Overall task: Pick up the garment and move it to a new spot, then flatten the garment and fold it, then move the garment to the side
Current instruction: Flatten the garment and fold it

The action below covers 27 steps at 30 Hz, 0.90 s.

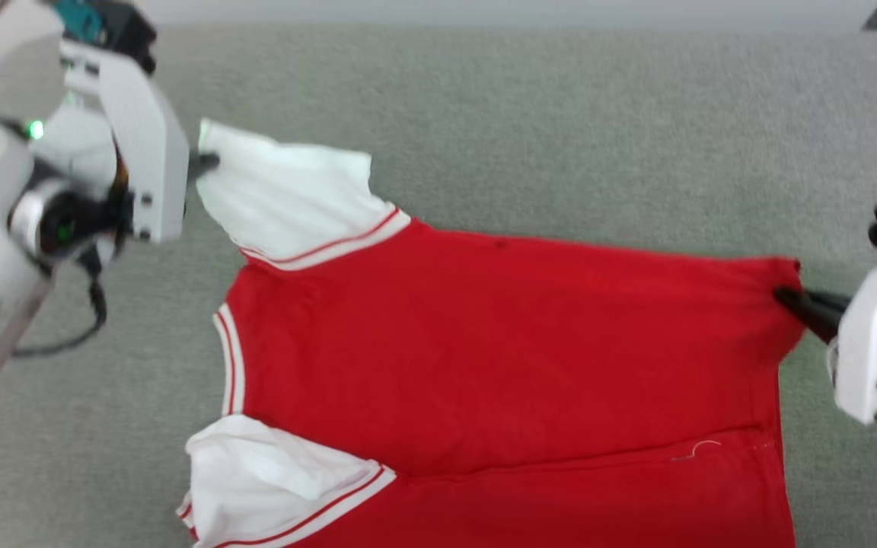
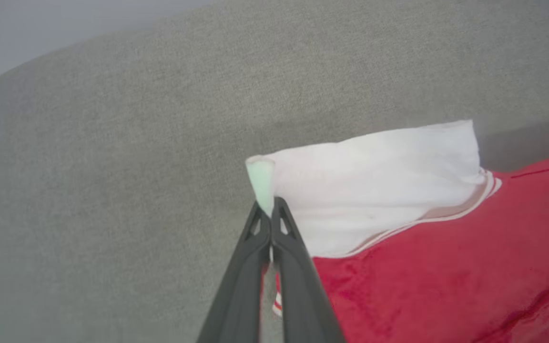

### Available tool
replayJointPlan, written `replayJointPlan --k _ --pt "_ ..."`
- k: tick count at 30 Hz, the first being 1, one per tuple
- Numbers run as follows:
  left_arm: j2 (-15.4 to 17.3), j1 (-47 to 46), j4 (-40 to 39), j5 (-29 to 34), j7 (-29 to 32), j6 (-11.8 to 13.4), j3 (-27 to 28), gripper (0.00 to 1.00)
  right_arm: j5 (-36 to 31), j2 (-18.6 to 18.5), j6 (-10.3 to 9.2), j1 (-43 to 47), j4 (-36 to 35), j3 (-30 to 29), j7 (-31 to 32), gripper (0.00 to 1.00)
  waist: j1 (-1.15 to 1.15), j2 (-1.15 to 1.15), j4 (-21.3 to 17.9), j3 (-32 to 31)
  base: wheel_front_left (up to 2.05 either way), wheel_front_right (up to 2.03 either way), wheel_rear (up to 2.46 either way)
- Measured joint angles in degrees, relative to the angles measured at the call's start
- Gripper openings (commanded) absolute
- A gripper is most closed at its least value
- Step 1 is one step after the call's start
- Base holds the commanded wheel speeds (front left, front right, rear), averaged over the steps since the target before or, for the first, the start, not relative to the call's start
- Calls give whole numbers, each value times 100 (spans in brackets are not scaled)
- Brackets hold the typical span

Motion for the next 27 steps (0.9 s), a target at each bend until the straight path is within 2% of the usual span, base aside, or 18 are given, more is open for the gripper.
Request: replayJointPlan --k 4,11,16,21,27 --pt "515 561 -1001 -152 62 411 7 0 92 -67 0 519 -226 -193 -3 0 0 0 130 -183 0 0 0" --pt "1437 1617 -2881 -427 108 1370 -21 0 188 -51 0 1321 -594 -474 140 0 0 0 344 -388 0 0 0" --pt "1858 2284 -3817 -656 55 1919 -109 0 188 48 0 1720 -734 -566 280 0 0 0 411 -439 0 0 0" --pt "1976 2749 -4250 -784 -82 2160 -225 0 176 142 0 1944 -802 -615 377 0 0 0 400 -430 0 0 0" --pt "1845 3039 -4300 -893 -144 2202 -378 0 138 212 0 2009 -790 -544 430 0 0 0 376 -423 0 0 0"
